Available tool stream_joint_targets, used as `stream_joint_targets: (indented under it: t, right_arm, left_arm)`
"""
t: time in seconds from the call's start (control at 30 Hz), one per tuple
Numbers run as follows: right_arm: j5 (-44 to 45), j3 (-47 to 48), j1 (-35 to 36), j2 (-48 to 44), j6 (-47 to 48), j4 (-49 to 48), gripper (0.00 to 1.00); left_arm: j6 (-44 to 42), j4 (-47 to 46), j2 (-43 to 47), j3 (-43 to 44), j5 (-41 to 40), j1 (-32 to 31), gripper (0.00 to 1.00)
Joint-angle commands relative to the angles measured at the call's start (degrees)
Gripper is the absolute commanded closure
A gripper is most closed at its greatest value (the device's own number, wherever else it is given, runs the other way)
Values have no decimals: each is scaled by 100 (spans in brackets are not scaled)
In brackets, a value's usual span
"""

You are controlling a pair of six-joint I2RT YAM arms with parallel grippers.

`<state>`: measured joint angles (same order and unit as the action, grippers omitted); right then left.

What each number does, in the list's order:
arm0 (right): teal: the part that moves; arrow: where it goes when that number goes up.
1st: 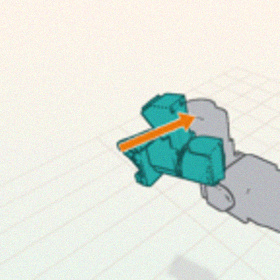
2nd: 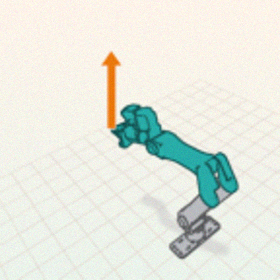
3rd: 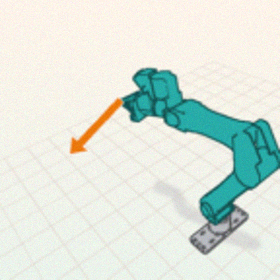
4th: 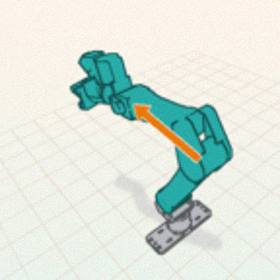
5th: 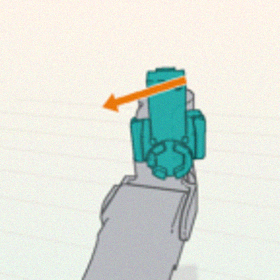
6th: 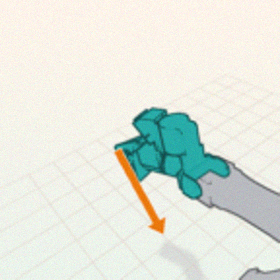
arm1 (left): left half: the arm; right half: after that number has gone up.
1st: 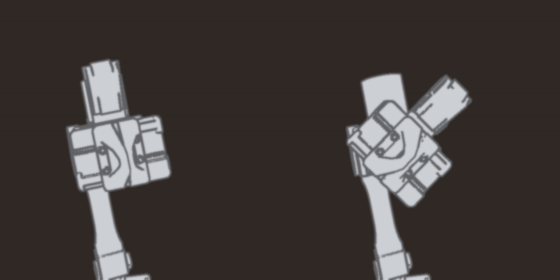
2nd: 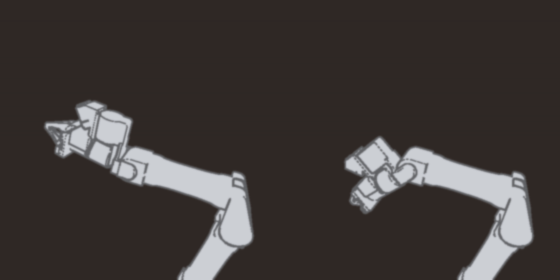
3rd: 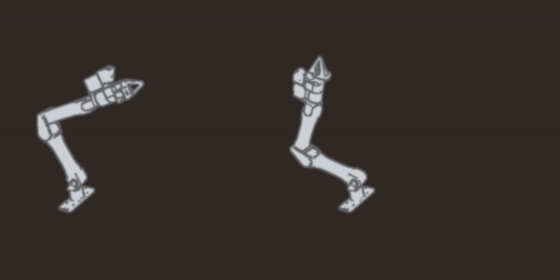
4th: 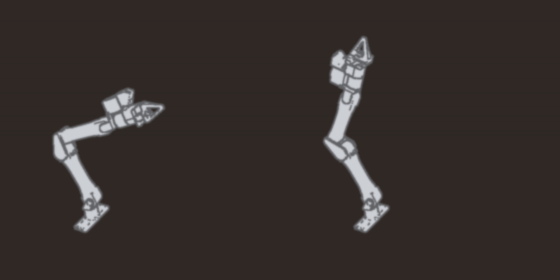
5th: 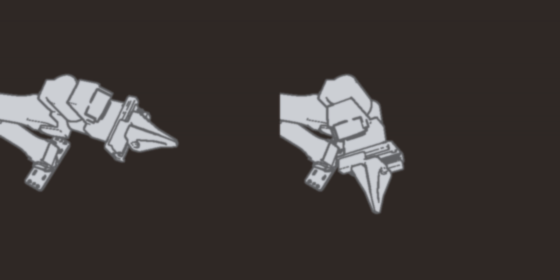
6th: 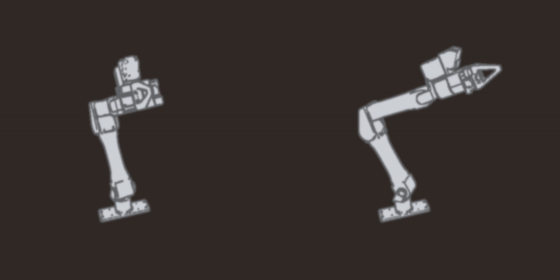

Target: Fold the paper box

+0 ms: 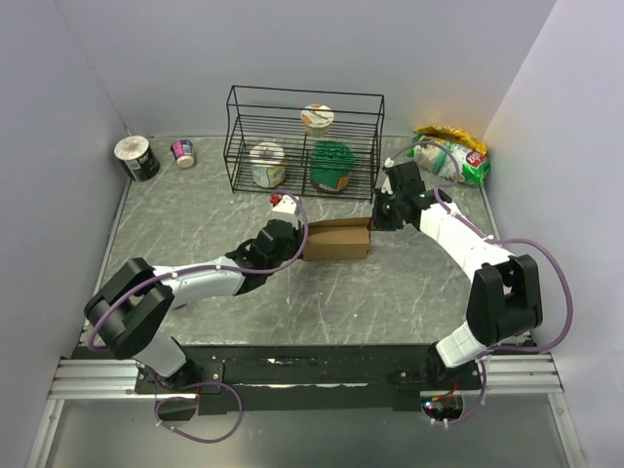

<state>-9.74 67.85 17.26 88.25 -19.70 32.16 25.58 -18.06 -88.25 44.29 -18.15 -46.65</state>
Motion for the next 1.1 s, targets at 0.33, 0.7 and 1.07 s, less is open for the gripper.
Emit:
stream_joint_targets:
  t: [0.33, 0.7, 1.07]
  right_arm:
    - [323, -659, 111, -475, 423, -360, 100]
    - [595, -852, 242, -589, 556, -455, 100]
    - [2256, -1722, 1174, -958, 90, -667, 100]
  left_arm:
    - [26, 1367, -483, -105, 646, -177, 99]
    - [78, 1411, -553, -44, 646, -169, 99]
    - [210, 1455, -580, -8, 523, -160, 99]
